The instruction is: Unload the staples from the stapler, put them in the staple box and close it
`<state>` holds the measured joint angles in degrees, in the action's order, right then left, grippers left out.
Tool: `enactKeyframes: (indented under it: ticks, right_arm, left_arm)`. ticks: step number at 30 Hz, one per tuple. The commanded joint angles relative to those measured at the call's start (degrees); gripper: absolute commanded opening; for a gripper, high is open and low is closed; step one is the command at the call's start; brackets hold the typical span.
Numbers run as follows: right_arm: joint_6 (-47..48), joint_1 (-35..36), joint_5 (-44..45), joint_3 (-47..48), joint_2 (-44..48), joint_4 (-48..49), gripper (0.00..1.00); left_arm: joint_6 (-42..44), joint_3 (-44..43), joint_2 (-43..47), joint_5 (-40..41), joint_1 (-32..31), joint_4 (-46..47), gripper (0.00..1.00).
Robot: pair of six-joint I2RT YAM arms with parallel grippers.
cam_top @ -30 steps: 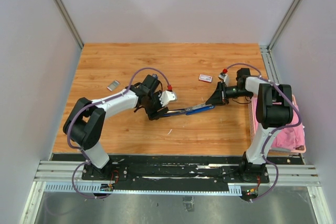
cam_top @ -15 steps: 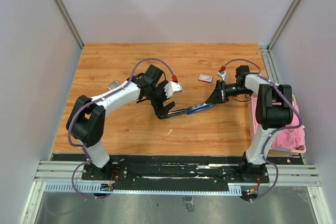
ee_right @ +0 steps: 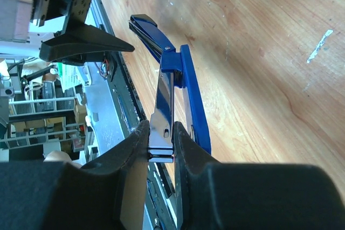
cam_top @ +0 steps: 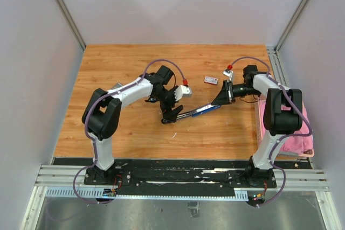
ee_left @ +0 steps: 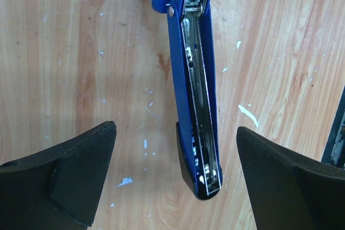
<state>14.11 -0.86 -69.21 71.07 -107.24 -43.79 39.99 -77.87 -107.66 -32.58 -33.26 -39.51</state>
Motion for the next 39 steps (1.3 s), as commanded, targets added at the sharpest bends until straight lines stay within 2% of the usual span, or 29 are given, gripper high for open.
enactKeyframes:
  ticks: [1,6,11,14,18,21,25,26,28,30,34,36,39]
  right_arm:
    - [2.29,0.86,-7.40,3.02,2.77,-4.87,0.01]
    - [4.61,0.86,-8.97,3.47,4.06,-6.94,0.01]
    - [9.29,0.86,-10.11,4.88,4.25,-11.32,0.00]
    - [14.18,0.86,-10.98,6.46,3.63,-16.27,0.01]
    - [25.58,0.86,-12.46,9.95,2.00,-27.36,0.01]
    - [36.34,0.86,-13.83,12.86,0.39,-36.84,0.00]
    - [45.93,0.86,-14.72,15.64,-1.88,-46.87,0.01]
    - [47.04,0.91,-14.72,15.89,-2.21,-47.76,0.01]
    - [47.37,0.95,-14.71,15.79,-2.27,-47.89,0.01]
    - [47.49,1.08,-14.61,15.79,-2.18,-47.88,0.01]
    - [44.89,1.49,-13.50,15.88,-2.31,-45.99,0.01]
    - [38.19,1.99,-11.33,14.97,-1.82,-40.15,0.01]
    - [21.70,3.10,-7.02,10.25,1.58,-25.23,0.01]
  left_arm:
    - [4.03,-3.87,-2.88,-5.48,-0.57,-6.31,0.99]
    - [6.03,-5.34,-4.50,-7.35,-0.58,-9.69,0.97]
    - [7.39,-6.34,-5.30,-8.55,-0.58,-12.11,0.88]
    - [8.78,-7.28,-5.84,-9.18,-0.58,-14.11,0.83]
    - [11.01,-8.33,-6.20,-10.22,-0.50,-17.30,0.77]
    - [12.77,-8.68,-6.25,-10.96,-0.42,-19.25,0.68]
    - [13.36,-8.79,-6.34,-11.37,-0.29,-19.99,0.45]
    - [13.31,-8.87,-6.41,-11.48,-0.24,-20.00,0.43]
    - [13.07,-9.16,-6.64,-11.87,-0.17,-20.00,0.47]
    - [12.55,-9.72,-6.92,-11.90,-0.14,-20.00,0.59]
    - [11.56,-10.97,-7.32,-12.12,-0.06,-20.00,0.75]
    - [11.15,-11.60,-7.30,-12.71,-0.06,-20.00,0.80]
    - [10.04,-12.66,-7.40,-14.27,-0.06,-19.95,0.83]
